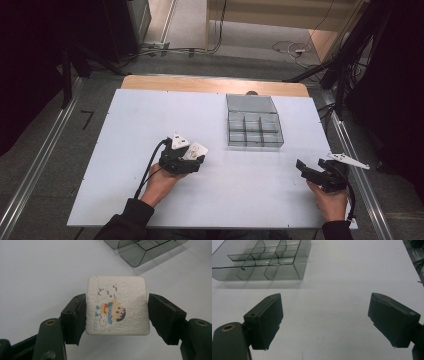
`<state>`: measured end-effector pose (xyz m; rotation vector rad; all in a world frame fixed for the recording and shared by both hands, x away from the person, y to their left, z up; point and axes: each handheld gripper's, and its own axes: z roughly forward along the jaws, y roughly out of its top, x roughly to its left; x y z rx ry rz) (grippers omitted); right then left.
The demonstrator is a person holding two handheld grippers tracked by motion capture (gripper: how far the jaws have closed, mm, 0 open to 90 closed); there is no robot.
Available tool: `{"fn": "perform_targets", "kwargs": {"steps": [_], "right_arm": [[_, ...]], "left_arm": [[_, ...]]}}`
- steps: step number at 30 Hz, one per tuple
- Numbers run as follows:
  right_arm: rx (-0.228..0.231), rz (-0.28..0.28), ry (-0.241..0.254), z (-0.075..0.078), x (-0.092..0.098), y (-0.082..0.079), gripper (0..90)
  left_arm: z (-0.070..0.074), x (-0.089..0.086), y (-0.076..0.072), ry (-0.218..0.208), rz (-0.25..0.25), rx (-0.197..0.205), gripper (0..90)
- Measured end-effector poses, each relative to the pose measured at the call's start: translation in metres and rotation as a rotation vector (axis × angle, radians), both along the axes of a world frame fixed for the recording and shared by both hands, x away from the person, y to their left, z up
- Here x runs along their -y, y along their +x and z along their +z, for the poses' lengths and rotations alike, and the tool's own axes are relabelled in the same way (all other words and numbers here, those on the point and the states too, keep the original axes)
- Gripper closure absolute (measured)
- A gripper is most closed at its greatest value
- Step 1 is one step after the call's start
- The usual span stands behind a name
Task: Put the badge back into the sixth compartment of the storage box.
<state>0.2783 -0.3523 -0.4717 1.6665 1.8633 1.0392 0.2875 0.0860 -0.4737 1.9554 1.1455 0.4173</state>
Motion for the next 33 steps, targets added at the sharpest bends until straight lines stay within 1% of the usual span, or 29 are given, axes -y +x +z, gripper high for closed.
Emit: {"fn": "perform_targets", "kwargs": {"steps": [2, 5, 11, 14, 22, 26, 27, 33], "right_arm": [[0.008, 0.001, 0.013, 0.003, -0.001, 0.001, 11.3], [0.013, 0.009, 0.015, 0.004, -0.002, 0.002, 11.3], [0.008, 0.025, 0.017, 0.005, -0.006, 0.005, 11.3], [0.013, 0.028, 0.019, 0.005, -0.007, 0.005, 11.3], [0.011, 0.036, 0.017, 0.006, -0.009, 0.007, 11.4], [0.002, 0.042, 0.022, 0.005, -0.013, 0.010, 11.4], [0.005, 0.048, 0.018, 0.005, -0.013, 0.011, 11.4], [0.008, 0.063, 0.025, 0.007, -0.021, 0.014, 11.4]], "left_arm": [[0.001, 0.005, 0.002, -0.001, -0.006, 0.001, 33.9], [0.001, 0.013, 0.005, 0.006, -0.015, 0.004, 33.9], [-0.001, 0.029, 0.010, 0.009, -0.032, 0.003, 33.9], [0.000, 0.036, 0.011, 0.018, -0.043, 0.013, 33.9], [0.003, 0.050, 0.014, 0.013, -0.061, 0.022, 33.9], [0.004, 0.057, 0.016, 0.011, -0.068, 0.023, 33.9], [0.004, 0.059, 0.016, 0.011, -0.071, 0.025, 33.9], [0.007, 0.070, 0.017, 0.009, -0.093, 0.027, 33.9]]}}
